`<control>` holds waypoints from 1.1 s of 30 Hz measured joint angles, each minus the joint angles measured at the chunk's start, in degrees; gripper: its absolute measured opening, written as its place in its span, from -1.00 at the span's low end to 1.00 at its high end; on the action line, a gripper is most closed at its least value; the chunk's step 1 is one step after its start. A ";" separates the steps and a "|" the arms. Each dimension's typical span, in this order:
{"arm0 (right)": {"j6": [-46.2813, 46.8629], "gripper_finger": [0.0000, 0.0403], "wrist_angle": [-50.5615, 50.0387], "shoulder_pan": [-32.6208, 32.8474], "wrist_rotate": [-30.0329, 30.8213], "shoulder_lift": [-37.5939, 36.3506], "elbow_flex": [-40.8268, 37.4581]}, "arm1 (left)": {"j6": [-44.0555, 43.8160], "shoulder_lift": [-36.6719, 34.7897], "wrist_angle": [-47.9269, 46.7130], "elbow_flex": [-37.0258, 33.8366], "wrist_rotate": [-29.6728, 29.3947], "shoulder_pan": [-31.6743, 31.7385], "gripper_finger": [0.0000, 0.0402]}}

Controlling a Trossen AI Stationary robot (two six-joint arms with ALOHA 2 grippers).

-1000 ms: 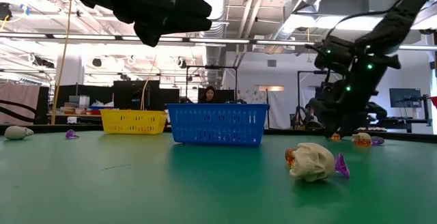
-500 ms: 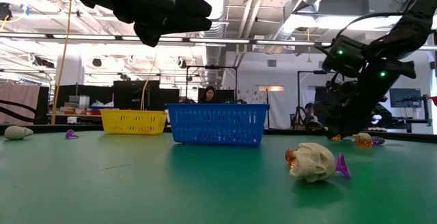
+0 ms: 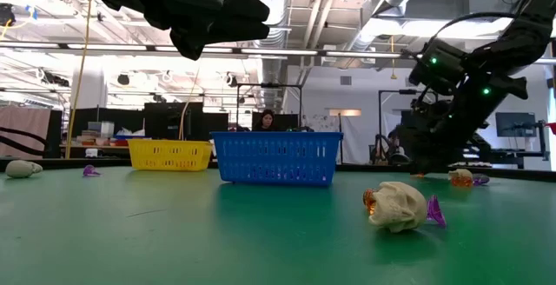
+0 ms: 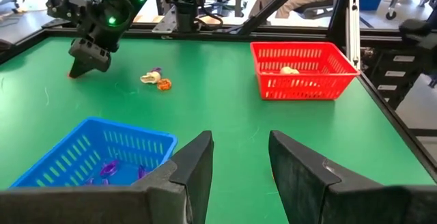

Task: Sort Halloween decoration
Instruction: Put the pumpkin toy into the yellow bin

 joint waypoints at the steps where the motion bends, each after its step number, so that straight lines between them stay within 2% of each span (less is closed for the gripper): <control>1: -0.04 -0.39 1.75 0.59 -1.00 0.00 -0.02 | 0.35 0.00 -0.01 0.00 0.00 0.00 -0.34; 5: -1.36 -0.40 10.68 4.15 -3.86 0.00 0.26 | 1.94 0.00 0.06 0.00 0.00 -0.07 -0.34; 8: -2.50 -0.40 12.85 7.21 -4.21 0.06 3.31 | 2.30 0.00 0.12 0.00 -0.35 -0.07 -0.34; 13: -7.35 -0.40 12.46 11.75 -4.15 0.15 11.83 | 3.92 -1.82 -0.94 0.00 -1.31 -0.57 -0.34; 18: -13.11 -0.40 12.11 13.52 -4.03 2.87 22.05 | 6.39 -7.87 -3.32 -1.27 -5.92 -4.20 -0.34; 22: -16.48 -0.40 11.20 14.12 -5.02 12.67 32.14 | 7.39 -12.40 -3.47 -3.41 -13.66 -8.44 -0.34; 27: -18.29 -0.40 10.54 12.79 -12.85 29.91 49.48 | 10.20 -14.28 1.63 -5.29 -22.82 -11.83 -0.34; 31: -18.32 -0.40 6.95 10.74 -19.39 42.77 67.08 | 12.10 -14.47 2.75 -5.40 -24.92 -13.12 -0.34; 33: -19.24 -0.40 2.26 9.92 -20.30 48.39 75.83 | 12.79 -14.40 2.50 -5.49 -24.95 -13.80 -0.34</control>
